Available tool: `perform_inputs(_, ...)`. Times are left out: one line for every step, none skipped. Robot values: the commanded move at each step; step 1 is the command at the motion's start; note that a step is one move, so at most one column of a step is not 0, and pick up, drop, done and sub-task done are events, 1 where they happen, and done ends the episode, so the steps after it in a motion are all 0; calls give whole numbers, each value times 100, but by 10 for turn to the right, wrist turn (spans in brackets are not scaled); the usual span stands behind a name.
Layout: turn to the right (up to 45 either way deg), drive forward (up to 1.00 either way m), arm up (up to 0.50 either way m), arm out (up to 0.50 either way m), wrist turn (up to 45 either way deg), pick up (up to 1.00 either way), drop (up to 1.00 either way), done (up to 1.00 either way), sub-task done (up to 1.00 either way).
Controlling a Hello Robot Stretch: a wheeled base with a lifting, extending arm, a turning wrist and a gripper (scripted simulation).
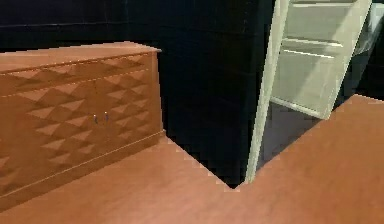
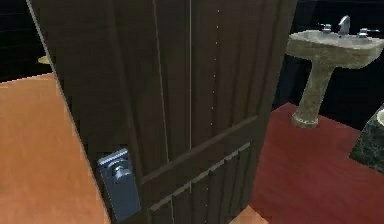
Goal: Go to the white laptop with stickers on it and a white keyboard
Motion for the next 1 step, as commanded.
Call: perform_inputs(0,35,0,0,0,0,0,0,0)
